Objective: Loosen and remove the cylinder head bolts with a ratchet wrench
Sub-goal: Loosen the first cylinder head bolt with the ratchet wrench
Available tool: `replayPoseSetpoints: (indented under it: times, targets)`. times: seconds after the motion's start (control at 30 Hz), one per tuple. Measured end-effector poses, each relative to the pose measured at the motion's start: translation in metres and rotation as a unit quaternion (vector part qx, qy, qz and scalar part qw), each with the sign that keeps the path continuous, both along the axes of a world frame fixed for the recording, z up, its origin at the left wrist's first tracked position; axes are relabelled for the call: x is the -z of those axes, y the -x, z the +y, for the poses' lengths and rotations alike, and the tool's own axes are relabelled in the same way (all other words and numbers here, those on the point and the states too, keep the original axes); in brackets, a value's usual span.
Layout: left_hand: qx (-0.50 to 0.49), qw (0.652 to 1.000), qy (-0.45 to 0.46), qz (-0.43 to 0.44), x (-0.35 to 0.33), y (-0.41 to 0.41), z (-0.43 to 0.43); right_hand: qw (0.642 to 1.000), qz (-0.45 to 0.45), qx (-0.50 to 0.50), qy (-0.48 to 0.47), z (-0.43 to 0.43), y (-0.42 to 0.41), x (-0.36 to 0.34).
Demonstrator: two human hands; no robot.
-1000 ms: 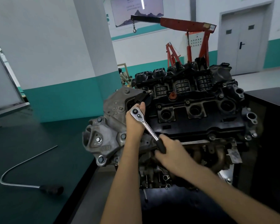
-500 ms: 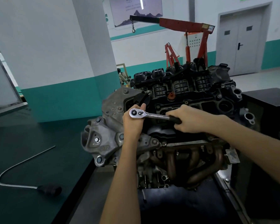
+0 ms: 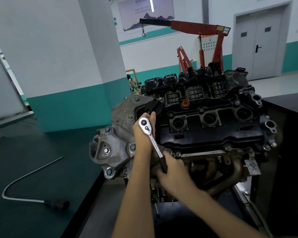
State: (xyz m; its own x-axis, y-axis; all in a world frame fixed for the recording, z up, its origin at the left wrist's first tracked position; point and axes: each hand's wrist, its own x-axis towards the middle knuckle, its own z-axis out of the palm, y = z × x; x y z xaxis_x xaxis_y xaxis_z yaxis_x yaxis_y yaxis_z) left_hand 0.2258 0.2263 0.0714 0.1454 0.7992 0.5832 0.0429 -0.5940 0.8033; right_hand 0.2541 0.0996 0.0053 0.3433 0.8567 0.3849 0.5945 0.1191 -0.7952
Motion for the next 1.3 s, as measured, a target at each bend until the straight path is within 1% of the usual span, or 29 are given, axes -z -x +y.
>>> replayPoseSetpoints:
  times: [0.07,0.13,0.17,0.23,0.3,0.33,0.4,0.47,0.53,0.63,0.7,0.77,0.83,0.87,0.93,1.0,1.07,1.1,1.17,1.2,1.27,1.3]
  targets:
    - [0.008,1.000,0.003,-0.011,0.001,0.000,0.000,0.994,-0.097,-0.027,0.032,-0.008,-0.035,-0.018]
    - [0.020,0.999,-0.011,-0.027,0.002,0.002,-0.003,0.978,-0.193,-0.044,0.059,-0.012,-0.074,-0.047]
    - [0.032,0.999,-0.021,-0.038,0.002,0.004,-0.004,0.964,-0.251,-0.043,0.074,-0.011,-0.092,-0.064]
    - [0.065,0.997,-0.019,-0.047,0.001,0.005,-0.005,0.925,-0.365,-0.024,0.101,-0.004,-0.116,-0.095]
    - [0.081,0.996,0.009,-0.025,-0.001,0.004,-0.005,0.899,-0.429,0.000,0.091,0.002,-0.122,-0.107]
    - [0.075,0.997,0.020,-0.016,-0.001,0.003,-0.004,0.899,-0.430,0.014,0.079,0.002,-0.120,-0.105]
    - [0.064,0.998,0.026,-0.008,-0.002,0.002,-0.003,0.924,-0.377,0.031,0.054,-0.004,-0.108,-0.082]
    - [0.053,0.998,0.017,0.003,-0.003,0.000,-0.002,0.967,-0.251,0.013,0.034,-0.009,-0.083,-0.047]
    - [0.036,0.999,0.018,0.009,-0.004,-0.002,-0.001,0.993,-0.121,-0.006,0.009,-0.009,-0.049,-0.018]
    - [0.019,1.000,0.020,-0.010,-0.003,-0.003,-0.001,1.000,0.001,0.005,-0.016,0.003,0.002,0.005]
    - [0.011,1.000,-0.004,-0.009,-0.002,-0.002,-0.002,0.999,0.035,-0.001,-0.023,0.006,0.015,0.007]
    - [0.007,1.000,0.011,-0.008,-0.001,-0.003,0.000,1.000,0.004,-0.011,-0.010,0.003,0.003,0.000]
    - [0.009,0.999,0.032,-0.006,-0.001,-0.002,0.002,0.997,-0.074,-0.034,0.017,-0.004,-0.025,-0.015]
    - [0.010,1.000,0.027,-0.007,-0.001,-0.001,0.001,0.990,-0.126,-0.043,0.035,-0.008,-0.043,-0.027]
    - [0.017,0.999,-0.001,-0.031,0.000,0.001,-0.003,0.965,-0.248,-0.039,0.069,-0.011,-0.080,-0.058]
    - [0.041,0.998,-0.028,-0.049,0.003,0.004,-0.004,0.927,-0.360,-0.018,0.101,-0.008,-0.108,-0.088]
    - [0.067,0.997,-0.014,-0.036,0.003,0.004,-0.004,0.899,-0.423,-0.010,0.114,-0.002,-0.120,-0.104]
    - [0.072,0.997,0.003,-0.030,0.002,0.003,-0.004,0.897,-0.428,-0.006,0.112,0.000,-0.120,-0.103]
    - [0.065,0.997,0.024,-0.029,0.001,0.002,-0.003,0.917,-0.389,0.009,0.083,-0.003,-0.109,-0.087]
    - [0.057,0.998,0.027,-0.028,-0.001,0.001,-0.004,0.937,-0.342,0.009,0.067,-0.006,-0.099,-0.073]
    - [0.042,0.998,0.028,-0.027,-0.004,-0.001,-0.005,0.979,-0.201,-0.015,0.042,-0.011,-0.068,-0.039]
    - [0.037,0.998,0.033,-0.030,-0.006,-0.002,-0.006,0.990,-0.137,-0.025,0.028,-0.011,-0.050,-0.024]
